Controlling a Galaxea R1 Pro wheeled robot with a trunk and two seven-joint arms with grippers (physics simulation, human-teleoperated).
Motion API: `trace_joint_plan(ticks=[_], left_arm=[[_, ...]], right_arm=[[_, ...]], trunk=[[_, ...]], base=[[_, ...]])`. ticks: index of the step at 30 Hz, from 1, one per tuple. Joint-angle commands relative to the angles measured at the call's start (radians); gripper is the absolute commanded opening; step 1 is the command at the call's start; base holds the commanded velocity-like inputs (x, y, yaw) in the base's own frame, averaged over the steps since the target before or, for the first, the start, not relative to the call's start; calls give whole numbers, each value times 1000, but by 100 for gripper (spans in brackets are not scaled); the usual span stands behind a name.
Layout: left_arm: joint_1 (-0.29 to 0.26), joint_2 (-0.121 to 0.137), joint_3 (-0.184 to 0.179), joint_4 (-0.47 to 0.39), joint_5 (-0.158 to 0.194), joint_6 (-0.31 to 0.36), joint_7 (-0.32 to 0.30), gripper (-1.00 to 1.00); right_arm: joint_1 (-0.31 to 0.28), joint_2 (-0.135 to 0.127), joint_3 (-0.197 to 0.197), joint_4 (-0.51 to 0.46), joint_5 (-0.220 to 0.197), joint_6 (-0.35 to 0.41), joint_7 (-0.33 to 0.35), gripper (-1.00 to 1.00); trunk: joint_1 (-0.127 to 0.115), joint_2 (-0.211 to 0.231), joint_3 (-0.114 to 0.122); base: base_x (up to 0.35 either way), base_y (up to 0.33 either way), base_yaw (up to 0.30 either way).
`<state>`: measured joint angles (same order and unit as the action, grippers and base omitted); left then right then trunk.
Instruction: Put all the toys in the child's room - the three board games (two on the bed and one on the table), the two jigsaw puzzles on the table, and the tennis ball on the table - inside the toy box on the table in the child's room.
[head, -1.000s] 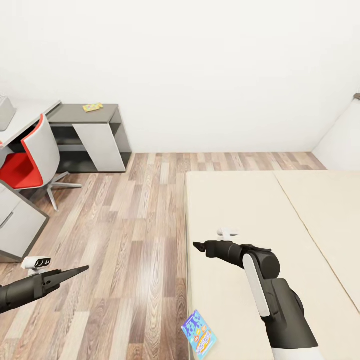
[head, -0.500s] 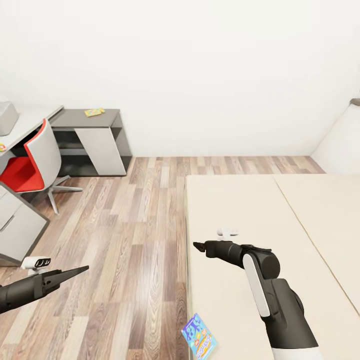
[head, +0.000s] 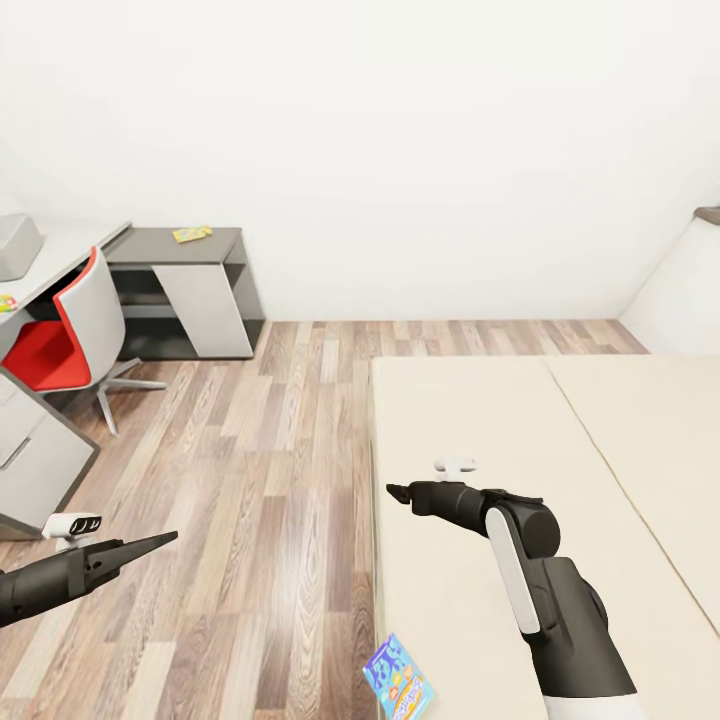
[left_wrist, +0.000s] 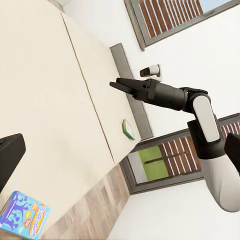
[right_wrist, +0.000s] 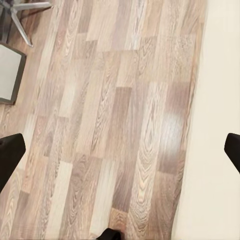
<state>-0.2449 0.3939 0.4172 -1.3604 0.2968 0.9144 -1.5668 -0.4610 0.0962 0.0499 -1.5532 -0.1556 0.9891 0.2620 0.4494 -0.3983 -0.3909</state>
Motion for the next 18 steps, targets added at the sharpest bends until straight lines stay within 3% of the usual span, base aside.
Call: trace_joint_plan(ticks=[1,18], left_arm=[[0,0,0,0,-1,11,-4,100],[0,0,0,0,-1,10,-4,100]], right_arm=[[-1,0,-1,-1,-2,5,0,100],[-1,0,-1,-1,-2,4,0,100]], trunk=[[1,-2,0],[1,-2,28]], base=[[0,0,0],[0,0,0]])
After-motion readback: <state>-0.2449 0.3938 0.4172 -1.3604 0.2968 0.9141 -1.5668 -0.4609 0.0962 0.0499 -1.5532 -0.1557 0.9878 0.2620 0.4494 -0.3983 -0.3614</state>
